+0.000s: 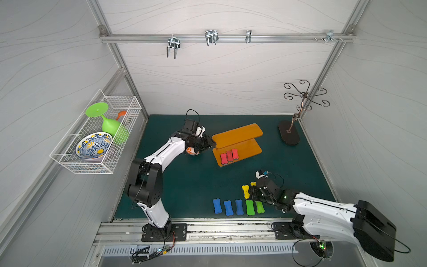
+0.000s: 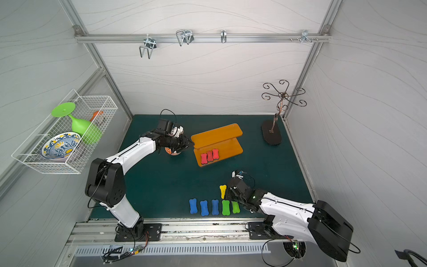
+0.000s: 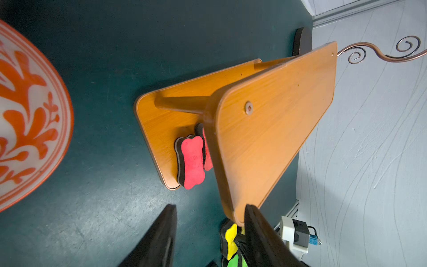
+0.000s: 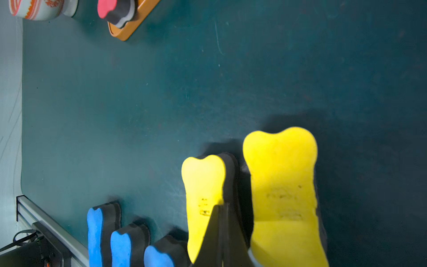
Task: Remove the whiteboard erasers from the shelf
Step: Place the whiteboard eraser at the center of the board.
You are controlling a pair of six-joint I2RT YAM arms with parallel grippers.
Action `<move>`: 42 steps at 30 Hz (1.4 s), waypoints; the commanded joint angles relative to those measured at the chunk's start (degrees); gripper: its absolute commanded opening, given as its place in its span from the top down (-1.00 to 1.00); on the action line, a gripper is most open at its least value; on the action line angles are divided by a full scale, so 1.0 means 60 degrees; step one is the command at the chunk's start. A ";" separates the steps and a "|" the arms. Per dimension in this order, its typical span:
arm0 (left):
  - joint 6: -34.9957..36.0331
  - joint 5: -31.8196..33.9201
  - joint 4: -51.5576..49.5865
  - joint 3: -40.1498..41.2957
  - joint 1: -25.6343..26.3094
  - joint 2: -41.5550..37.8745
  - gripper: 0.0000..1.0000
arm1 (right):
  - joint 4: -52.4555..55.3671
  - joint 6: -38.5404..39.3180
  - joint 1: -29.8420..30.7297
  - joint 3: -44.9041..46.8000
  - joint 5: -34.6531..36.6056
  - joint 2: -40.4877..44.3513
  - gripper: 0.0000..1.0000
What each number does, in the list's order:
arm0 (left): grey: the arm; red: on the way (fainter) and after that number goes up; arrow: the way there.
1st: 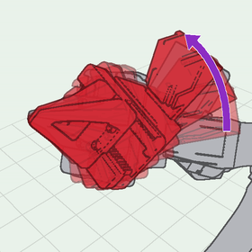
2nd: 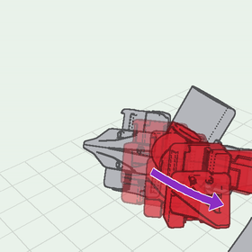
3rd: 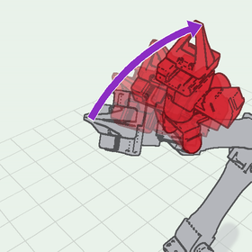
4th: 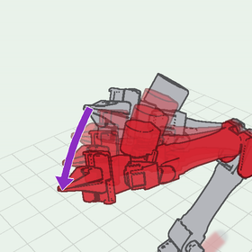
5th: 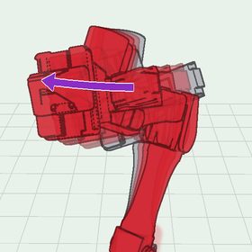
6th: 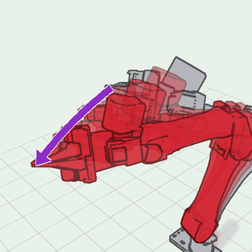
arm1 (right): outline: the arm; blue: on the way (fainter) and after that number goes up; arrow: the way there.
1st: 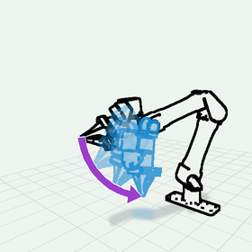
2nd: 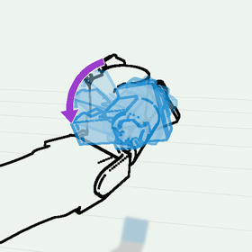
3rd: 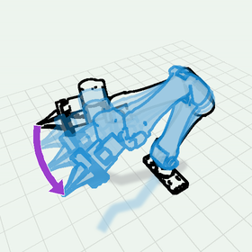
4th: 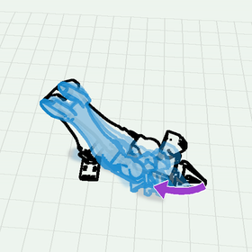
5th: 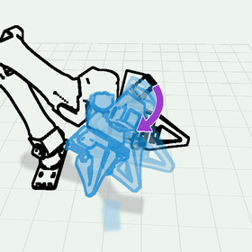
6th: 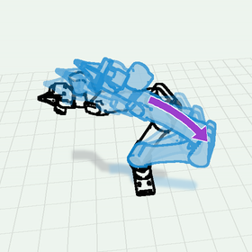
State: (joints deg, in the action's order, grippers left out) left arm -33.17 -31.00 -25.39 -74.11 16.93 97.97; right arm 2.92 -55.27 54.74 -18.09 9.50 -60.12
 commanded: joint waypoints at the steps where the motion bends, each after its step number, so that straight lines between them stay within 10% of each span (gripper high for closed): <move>1: 0.0123 0.0128 0.0184 -0.0025 0.0020 -0.0234 -0.02 | 0.0022 -0.0117 0.0050 -0.0069 0.0232 -0.0157 1.00; 20: 0.0111 0.0113 0.0217 0.0002 0.0050 -0.0289 -0.02 | -0.0565 -0.0032 0.0061 -0.0373 0.0230 -0.1133 1.00; 35: 0.0136 0.0070 0.0217 -0.0012 0.0050 -0.0348 -0.02 | 0.0484 0.0391 -0.0120 -0.0554 0.0304 0.0139 0.32; 42: 0.0239 -0.0160 0.0145 -0.0115 0.0138 -0.0260 -0.02 | -0.1060 0.2219 -0.2225 -0.1460 -0.2049 -0.0810 -0.04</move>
State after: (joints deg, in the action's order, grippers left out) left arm -33.04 -30.85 -25.41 -74.00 17.26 97.82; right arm 1.34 -48.07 45.06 -23.62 3.92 -62.19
